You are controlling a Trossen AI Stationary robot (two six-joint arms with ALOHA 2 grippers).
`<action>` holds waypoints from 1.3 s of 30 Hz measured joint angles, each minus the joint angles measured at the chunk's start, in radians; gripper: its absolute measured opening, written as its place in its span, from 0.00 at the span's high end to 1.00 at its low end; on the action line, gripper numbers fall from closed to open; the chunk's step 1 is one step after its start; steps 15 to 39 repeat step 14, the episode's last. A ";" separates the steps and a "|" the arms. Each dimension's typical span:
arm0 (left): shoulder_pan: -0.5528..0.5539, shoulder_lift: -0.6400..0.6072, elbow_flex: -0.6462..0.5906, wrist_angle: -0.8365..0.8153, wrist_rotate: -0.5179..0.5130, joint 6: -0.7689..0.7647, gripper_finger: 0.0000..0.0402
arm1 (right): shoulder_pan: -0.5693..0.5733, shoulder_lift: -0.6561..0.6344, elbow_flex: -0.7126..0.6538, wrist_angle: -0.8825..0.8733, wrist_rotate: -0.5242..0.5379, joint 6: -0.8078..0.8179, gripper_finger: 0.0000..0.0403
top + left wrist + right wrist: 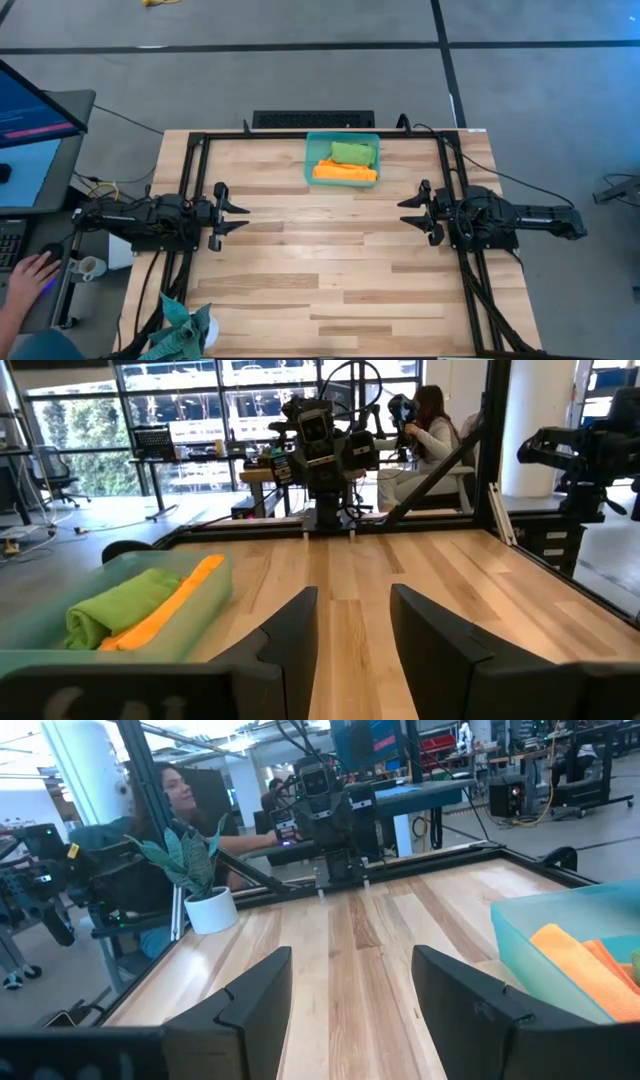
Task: Roll microfiber towels into tight, uniform cylinder then place into a basket
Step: Return to Home Position
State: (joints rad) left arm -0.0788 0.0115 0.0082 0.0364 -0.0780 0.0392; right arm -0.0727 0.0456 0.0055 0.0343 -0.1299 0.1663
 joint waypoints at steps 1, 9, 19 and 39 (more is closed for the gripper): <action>0.000 0.000 0.000 0.000 0.000 -0.002 0.71 | 0.000 0.000 0.000 0.000 0.000 0.000 0.43; 0.000 0.000 0.000 0.000 0.000 -0.001 0.71 | 0.000 0.000 0.000 0.000 0.000 0.000 0.43; 0.000 0.000 0.000 0.000 0.000 -0.001 0.71 | 0.000 0.000 0.000 0.000 0.000 0.000 0.43; 0.000 0.000 0.000 0.000 0.000 -0.001 0.71 | 0.000 0.000 0.000 0.000 0.000 0.000 0.43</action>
